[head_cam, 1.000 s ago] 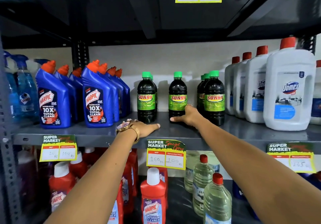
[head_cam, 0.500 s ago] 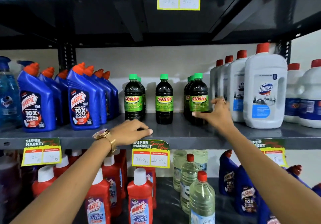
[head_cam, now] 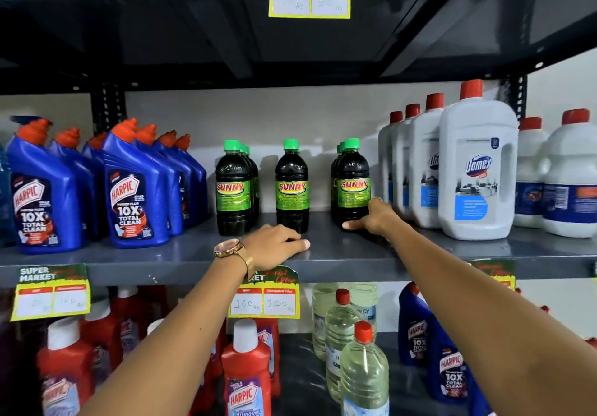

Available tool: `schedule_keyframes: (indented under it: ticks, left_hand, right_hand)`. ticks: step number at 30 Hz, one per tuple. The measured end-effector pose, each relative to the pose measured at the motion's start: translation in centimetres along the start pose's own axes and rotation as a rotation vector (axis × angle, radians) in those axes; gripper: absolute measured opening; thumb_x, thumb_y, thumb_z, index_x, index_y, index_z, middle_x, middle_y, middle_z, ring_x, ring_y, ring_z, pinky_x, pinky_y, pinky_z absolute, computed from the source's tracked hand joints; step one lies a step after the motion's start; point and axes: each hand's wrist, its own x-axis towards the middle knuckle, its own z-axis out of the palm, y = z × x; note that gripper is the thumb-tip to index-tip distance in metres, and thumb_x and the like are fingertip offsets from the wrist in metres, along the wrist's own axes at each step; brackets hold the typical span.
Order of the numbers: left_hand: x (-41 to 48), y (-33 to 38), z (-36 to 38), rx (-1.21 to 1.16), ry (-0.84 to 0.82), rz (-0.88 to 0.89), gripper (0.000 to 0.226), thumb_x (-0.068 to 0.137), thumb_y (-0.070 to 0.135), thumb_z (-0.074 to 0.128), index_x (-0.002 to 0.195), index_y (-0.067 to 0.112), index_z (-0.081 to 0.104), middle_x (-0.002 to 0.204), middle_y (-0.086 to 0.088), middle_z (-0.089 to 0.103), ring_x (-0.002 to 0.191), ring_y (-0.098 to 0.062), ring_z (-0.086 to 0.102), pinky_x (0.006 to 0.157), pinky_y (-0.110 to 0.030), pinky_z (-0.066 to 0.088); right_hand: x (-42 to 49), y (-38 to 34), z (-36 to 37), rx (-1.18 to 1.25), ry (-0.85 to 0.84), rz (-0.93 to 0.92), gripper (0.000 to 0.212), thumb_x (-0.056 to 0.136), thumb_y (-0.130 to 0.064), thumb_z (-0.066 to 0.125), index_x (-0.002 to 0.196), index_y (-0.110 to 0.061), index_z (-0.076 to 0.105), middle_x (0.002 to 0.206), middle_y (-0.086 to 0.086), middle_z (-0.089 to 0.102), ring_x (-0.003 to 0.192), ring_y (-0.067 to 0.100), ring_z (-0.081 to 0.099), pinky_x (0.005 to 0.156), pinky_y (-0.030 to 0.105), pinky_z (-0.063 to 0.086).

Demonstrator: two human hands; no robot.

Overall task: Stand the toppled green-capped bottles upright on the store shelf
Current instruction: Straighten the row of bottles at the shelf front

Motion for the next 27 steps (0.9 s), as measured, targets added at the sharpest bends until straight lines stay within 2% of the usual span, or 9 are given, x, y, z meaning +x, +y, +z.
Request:
schedule_keyframes:
  ticks: [3,9,15,18,22,27]
  left_hand:
    - [-0.1,-0.2,0.1,0.016,0.017,0.006,0.047,0.097,0.050,0.039,0.119,0.019,0.066,0.131,-0.007,0.062,0.124,-0.029,0.046,0.098,-0.038,0.040]
    - [0.0,0.1,0.1,0.015,0.025,-0.004,0.045,0.097,0.049,0.041,0.129,0.025,0.060,0.145,0.006,0.050,0.127,-0.028,0.041,0.098,-0.035,0.034]
    - [0.2,-0.2,0.2,0.003,0.023,0.002,0.044,0.096,0.050,0.041,0.120,0.023,0.066,0.139,0.003,0.057,0.125,-0.028,0.045,0.100,-0.037,0.036]
    - [0.3,-0.4,0.3,-0.009,0.026,-0.006,0.044,0.096,0.050,0.042,0.117,0.021,0.067,0.133,-0.003,0.062,0.122,-0.028,0.046,0.094,-0.035,0.036]
    - [0.4,-0.6,0.3,-0.023,0.016,-0.005,0.046,0.096,0.050,0.041,0.118,0.019,0.067,0.131,-0.005,0.063,0.123,-0.028,0.046,0.100,-0.038,0.035]
    - [0.4,-0.5,0.4,-0.031,0.005,-0.012,0.047,0.096,0.050,0.041,0.119,0.018,0.066,0.132,-0.007,0.062,0.123,-0.029,0.044,0.095,-0.036,0.035]
  right_hand:
    - [0.3,0.4,0.0,0.022,-0.005,-0.016,0.074,0.069,-0.026,0.086,0.132,-0.004,0.054,0.129,0.017,0.061,0.120,0.031,0.056,0.106,0.034,0.042]
    - [0.5,0.8,0.0,0.072,-0.023,-0.050,0.070,0.070,-0.017,0.085,0.132,-0.004,0.055,0.129,0.017,0.062,0.121,0.030,0.056,0.109,0.038,0.041]
    - [0.9,1.2,-0.1,0.092,-0.053,-0.070,0.065,0.072,-0.015,0.083,0.131,-0.005,0.056,0.127,0.017,0.064,0.120,0.031,0.057,0.109,0.039,0.041]
    - [0.9,1.4,-0.1,0.120,-0.070,-0.076,0.064,0.074,-0.012,0.082,0.131,-0.004,0.055,0.128,0.018,0.063,0.121,0.031,0.057,0.110,0.042,0.039]
    - [1.1,1.6,0.1,0.112,-0.056,-0.059,0.067,0.076,-0.016,0.081,0.134,-0.003,0.049,0.130,0.017,0.060,0.123,0.031,0.054,0.110,0.042,0.039]
    - [1.3,1.6,0.2,0.087,-0.047,-0.054,0.070,0.077,-0.020,0.080,0.136,-0.004,0.047,0.133,0.017,0.057,0.124,0.032,0.053,0.110,0.042,0.038]
